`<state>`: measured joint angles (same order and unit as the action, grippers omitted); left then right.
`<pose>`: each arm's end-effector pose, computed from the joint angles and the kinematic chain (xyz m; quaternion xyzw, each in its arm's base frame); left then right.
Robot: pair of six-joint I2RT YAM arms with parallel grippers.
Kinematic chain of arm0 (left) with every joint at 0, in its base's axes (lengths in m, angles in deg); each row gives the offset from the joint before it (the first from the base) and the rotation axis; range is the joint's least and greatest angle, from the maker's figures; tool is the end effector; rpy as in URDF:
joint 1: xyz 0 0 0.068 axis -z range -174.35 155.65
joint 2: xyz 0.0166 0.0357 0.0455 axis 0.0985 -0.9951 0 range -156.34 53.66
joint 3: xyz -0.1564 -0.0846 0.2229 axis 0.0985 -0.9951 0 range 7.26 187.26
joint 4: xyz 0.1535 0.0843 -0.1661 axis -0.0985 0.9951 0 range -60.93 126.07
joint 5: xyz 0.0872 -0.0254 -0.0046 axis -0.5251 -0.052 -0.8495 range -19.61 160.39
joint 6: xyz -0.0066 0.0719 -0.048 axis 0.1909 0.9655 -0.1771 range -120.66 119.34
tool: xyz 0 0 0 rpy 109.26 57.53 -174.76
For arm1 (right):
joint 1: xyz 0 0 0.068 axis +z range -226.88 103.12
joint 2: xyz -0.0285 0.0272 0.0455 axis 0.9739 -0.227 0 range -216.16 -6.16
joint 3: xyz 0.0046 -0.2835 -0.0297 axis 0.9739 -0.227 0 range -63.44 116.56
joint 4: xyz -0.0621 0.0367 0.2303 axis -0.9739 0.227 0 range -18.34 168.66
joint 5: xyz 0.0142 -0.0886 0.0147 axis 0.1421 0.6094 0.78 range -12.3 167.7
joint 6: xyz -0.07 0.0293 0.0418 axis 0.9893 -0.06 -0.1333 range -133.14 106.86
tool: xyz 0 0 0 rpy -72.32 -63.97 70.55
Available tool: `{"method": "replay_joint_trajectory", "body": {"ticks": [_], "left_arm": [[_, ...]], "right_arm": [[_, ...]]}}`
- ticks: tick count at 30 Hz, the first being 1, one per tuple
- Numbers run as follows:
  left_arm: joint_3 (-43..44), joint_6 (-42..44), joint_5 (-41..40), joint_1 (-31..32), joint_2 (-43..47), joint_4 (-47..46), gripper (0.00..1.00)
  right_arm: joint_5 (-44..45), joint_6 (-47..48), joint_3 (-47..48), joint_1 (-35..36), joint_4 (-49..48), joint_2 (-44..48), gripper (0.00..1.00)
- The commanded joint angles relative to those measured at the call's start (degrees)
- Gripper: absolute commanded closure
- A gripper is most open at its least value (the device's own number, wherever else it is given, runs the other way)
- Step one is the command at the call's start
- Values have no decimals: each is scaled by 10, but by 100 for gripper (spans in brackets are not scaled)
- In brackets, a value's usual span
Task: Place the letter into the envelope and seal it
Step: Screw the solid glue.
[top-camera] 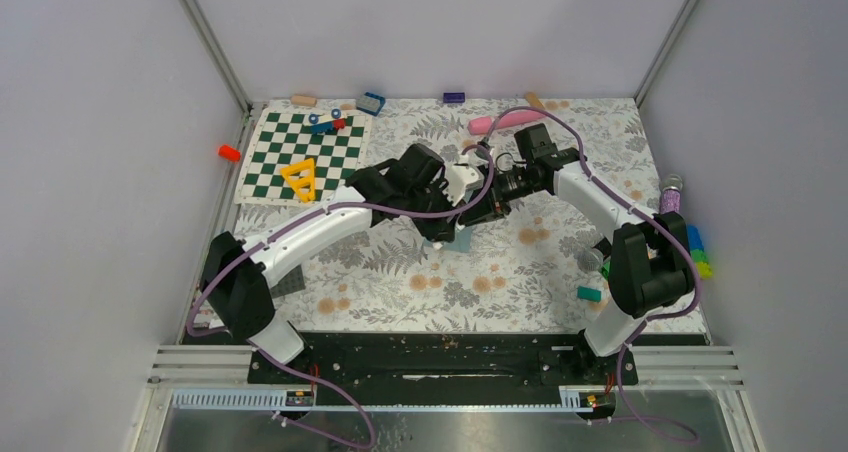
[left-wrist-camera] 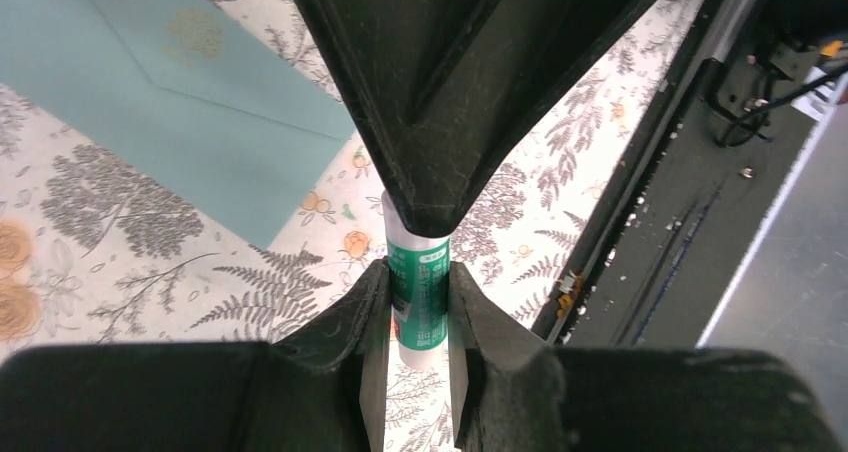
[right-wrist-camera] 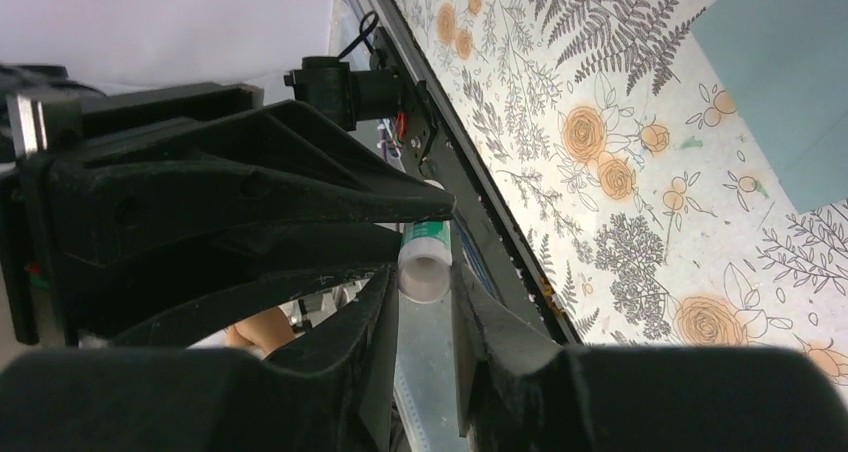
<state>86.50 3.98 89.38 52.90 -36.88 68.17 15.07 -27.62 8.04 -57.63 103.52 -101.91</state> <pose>0.2172 -0.2717 0.2925 0.4562 0.8100 -0.2660 0.2549 0.2956 0.1752 0.2610 -0.1853 0.8103 0.5480 0.0939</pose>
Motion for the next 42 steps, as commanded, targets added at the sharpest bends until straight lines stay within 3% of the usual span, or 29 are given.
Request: {"method": "replay_joint_trajectory", "body": {"ticks": [1,12,27,28,31,34,39,42], "left_arm": [[27,9,138,-14,-14,7,100],[87,97,426,-35,-82,151,100],[152,230,535,-36,-161,320,100],[153,231,534,-35,-162,321,100],[157,204,490,-36,-157,299,100],[123,110,398,-35,-120,196,100],[63,23,278,-39,-62,71,100],[45,-4,230,-41,-39,29,100]], "right_arm": [[-27,95,14,3,26,32,77],[-68,344,-63,3,25,141,75],[-127,659,-174,3,22,277,68],[-119,657,-174,3,18,282,67],[-64,525,-149,3,-14,270,56],[-8,417,-116,-3,-10,248,53],[-59,299,-103,-26,-22,221,50],[-77,189,-118,-34,-98,221,48]]}}
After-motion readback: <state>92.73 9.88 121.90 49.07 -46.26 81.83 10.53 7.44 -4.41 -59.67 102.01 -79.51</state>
